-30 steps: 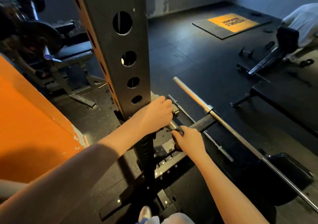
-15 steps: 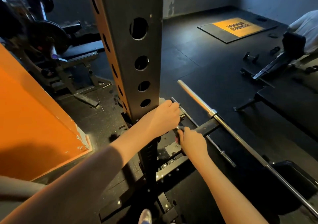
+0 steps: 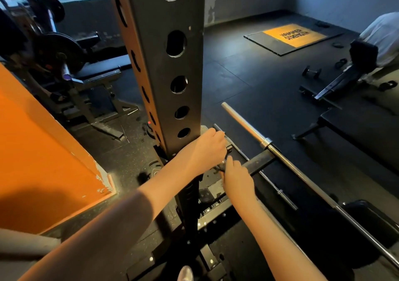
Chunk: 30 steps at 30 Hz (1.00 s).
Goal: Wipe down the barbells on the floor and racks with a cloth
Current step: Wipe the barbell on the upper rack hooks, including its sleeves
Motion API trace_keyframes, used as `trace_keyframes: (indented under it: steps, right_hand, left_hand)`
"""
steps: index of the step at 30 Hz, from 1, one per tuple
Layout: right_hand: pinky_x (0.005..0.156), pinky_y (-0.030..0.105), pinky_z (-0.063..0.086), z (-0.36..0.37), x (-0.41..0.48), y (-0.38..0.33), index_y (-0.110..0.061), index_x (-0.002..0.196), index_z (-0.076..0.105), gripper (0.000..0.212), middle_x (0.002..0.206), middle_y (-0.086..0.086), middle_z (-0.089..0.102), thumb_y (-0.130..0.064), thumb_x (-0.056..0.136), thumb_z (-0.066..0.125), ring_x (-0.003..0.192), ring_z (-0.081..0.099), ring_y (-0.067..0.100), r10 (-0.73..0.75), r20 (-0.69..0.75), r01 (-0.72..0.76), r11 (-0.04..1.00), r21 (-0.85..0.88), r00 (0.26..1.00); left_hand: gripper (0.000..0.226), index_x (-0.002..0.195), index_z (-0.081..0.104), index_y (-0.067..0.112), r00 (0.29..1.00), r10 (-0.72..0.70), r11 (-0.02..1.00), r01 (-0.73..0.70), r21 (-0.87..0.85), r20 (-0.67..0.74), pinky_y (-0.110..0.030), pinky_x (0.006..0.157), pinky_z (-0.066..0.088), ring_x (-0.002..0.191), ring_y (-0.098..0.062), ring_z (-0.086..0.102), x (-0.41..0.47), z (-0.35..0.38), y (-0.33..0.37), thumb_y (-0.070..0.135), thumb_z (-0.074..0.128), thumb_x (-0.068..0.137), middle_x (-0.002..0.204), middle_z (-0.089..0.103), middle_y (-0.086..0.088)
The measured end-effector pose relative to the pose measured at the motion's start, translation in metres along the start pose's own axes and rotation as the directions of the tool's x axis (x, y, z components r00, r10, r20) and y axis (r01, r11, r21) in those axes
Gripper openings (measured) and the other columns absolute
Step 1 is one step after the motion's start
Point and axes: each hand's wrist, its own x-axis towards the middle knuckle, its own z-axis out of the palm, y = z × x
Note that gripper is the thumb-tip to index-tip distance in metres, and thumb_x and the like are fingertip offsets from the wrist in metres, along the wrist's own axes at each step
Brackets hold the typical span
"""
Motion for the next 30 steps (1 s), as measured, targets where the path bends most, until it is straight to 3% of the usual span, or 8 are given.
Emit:
trace_keyframes:
  steps: [2, 5, 8, 11, 14, 20, 24, 30]
  right_hand:
    - [0.079, 0.028, 0.048, -0.001, 0.007, -0.006, -0.013, 0.132, 0.037, 0.042, 0.123, 0.007, 0.052, -0.031, 0.098, 0.052, 0.107, 0.056, 0.022, -0.001, 0.001, 0.001, 1.0, 0.024, 1.0]
    - [0.087, 0.03, 0.051, 0.002, -0.027, 0.019, -0.014, 0.144, 0.033, 0.06, 0.133, 0.006, 0.048, -0.024, 0.092, 0.063, 0.113, 0.054, 0.02, 0.01, -0.016, -0.009, 0.997, 0.074, 1.0]
    - [0.066, 0.032, 0.057, 0.022, -0.061, 0.042, -0.006, 0.133, 0.051, 0.075, 0.117, 0.014, 0.061, -0.014, 0.067, 0.086, 0.089, 0.064, 0.026, -0.013, -0.121, 0.004, 0.997, -0.073, 0.993]
    - [0.053, 0.028, 0.05, 0.022, -0.048, 0.029, -0.005, 0.117, 0.059, 0.055, 0.094, 0.011, 0.064, -0.03, 0.073, 0.082, 0.073, 0.063, 0.021, 0.068, -0.145, -0.093, 0.98, -0.174, 0.987]
    - [0.061, 0.025, 0.043, 0.008, -0.034, 0.02, -0.012, 0.115, 0.05, 0.026, 0.104, 0.005, 0.059, -0.026, 0.094, 0.058, 0.085, 0.061, 0.016, 0.132, -0.056, -0.142, 0.953, -0.268, 0.99]
    - [0.062, 0.024, 0.046, -0.018, -0.015, 0.04, -0.018, 0.1, 0.054, 0.025, 0.093, -0.001, 0.062, -0.028, 0.084, 0.069, 0.076, 0.057, 0.01, 0.149, 0.206, -0.168, 0.983, 0.079, 0.967]
    - [0.079, 0.032, 0.056, -0.03, 0.004, 0.067, -0.015, 0.092, 0.066, 0.02, 0.091, 0.006, 0.069, -0.021, 0.075, 0.075, 0.086, 0.066, 0.016, 0.068, 0.498, -0.332, 0.822, 0.463, 0.864]
    - [0.066, 0.018, 0.047, -0.033, 0.008, 0.075, -0.012, 0.09, 0.067, 0.013, 0.082, 0.001, 0.068, -0.017, 0.079, 0.072, 0.076, 0.065, 0.009, -0.055, 0.562, -0.327, 0.764, 0.556, 0.825]
  left_hand:
    - [0.014, 0.108, 0.059, 0.015, 1.0, -0.004, 1.0, 0.004, -0.016, -0.002, -0.03, 0.084, 0.042, 0.096, -0.018, 0.047, -0.001, -0.001, 0.001, 0.018, 0.052, 0.096, 0.104, 0.057, -0.001]
    - [0.015, 0.107, 0.058, 0.012, 1.0, -0.003, 1.0, 0.003, -0.021, -0.007, -0.031, 0.083, 0.042, 0.094, -0.019, 0.047, -0.002, 0.0, 0.001, 0.017, 0.052, 0.095, 0.103, 0.057, -0.003]
    - [0.012, 0.104, 0.057, 0.012, 1.0, -0.011, 1.0, 0.011, -0.021, 0.0, -0.031, 0.076, 0.038, 0.084, -0.019, 0.04, -0.003, -0.001, -0.001, 0.018, 0.053, 0.094, 0.099, 0.056, -0.003]
    - [0.011, 0.103, 0.057, 0.012, 1.0, -0.014, 1.0, 0.014, 0.002, 0.019, -0.031, 0.072, 0.034, 0.082, -0.018, 0.038, -0.003, -0.001, -0.002, 0.017, 0.053, 0.094, 0.097, 0.055, -0.002]
    - [0.009, 0.102, 0.057, 0.013, 1.0, -0.019, 1.0, 0.019, 0.006, 0.025, -0.031, 0.069, 0.031, 0.082, -0.018, 0.039, -0.004, -0.003, -0.002, 0.016, 0.052, 0.095, 0.095, 0.055, -0.001]
    - [0.012, 0.105, 0.057, 0.012, 0.999, -0.022, 1.0, 0.021, 0.015, 0.034, -0.031, 0.074, 0.036, 0.087, -0.017, 0.044, -0.005, -0.005, -0.001, 0.018, 0.053, 0.095, 0.098, 0.056, -0.002]
    - [0.011, 0.103, 0.056, 0.012, 0.999, -0.025, 0.999, 0.023, 0.034, 0.047, -0.031, 0.07, 0.03, 0.081, -0.018, 0.035, -0.006, -0.008, -0.002, 0.018, 0.054, 0.095, 0.096, 0.055, -0.002]
    - [0.014, 0.105, 0.056, 0.011, 0.996, -0.061, 0.998, 0.06, 0.014, 0.07, -0.032, 0.081, 0.038, 0.089, -0.019, 0.043, -0.004, -0.009, 0.002, 0.017, 0.052, 0.093, 0.098, 0.054, -0.003]
